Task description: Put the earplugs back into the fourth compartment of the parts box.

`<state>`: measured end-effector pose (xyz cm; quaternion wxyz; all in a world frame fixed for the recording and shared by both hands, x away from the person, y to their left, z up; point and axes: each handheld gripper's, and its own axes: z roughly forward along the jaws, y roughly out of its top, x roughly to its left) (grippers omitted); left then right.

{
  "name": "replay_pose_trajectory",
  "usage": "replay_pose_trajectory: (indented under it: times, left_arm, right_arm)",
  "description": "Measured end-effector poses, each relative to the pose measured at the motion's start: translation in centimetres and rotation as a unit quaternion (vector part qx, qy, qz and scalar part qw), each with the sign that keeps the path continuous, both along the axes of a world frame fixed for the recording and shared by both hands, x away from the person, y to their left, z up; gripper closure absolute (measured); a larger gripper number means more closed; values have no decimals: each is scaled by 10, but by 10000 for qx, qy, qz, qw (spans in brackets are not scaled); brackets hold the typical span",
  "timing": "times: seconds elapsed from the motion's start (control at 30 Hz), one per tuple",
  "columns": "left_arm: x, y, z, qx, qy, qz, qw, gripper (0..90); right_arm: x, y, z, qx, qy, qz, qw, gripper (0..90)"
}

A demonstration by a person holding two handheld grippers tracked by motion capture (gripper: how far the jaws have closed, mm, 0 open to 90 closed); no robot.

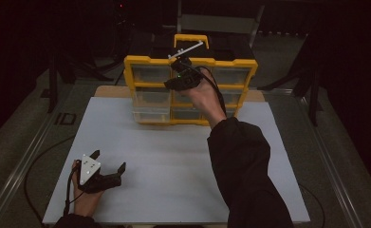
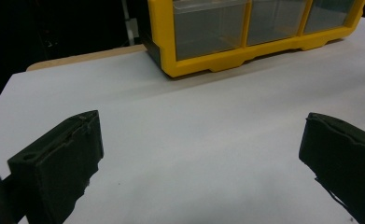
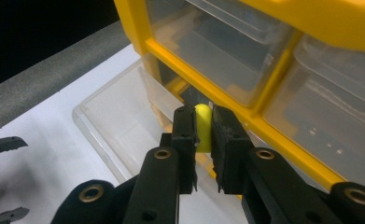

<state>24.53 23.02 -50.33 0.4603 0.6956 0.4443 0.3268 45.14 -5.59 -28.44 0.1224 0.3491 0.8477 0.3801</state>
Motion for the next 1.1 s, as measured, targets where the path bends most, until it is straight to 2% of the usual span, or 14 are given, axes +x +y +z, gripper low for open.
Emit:
replay_pose_trajectory:
  times: [1.1]
  left_arm:
    - [0, 0, 0, -27, -21, -9, 10000, 6]
  right_arm:
    - [-6, 38, -18, -41, 84, 300, 9995, 796]
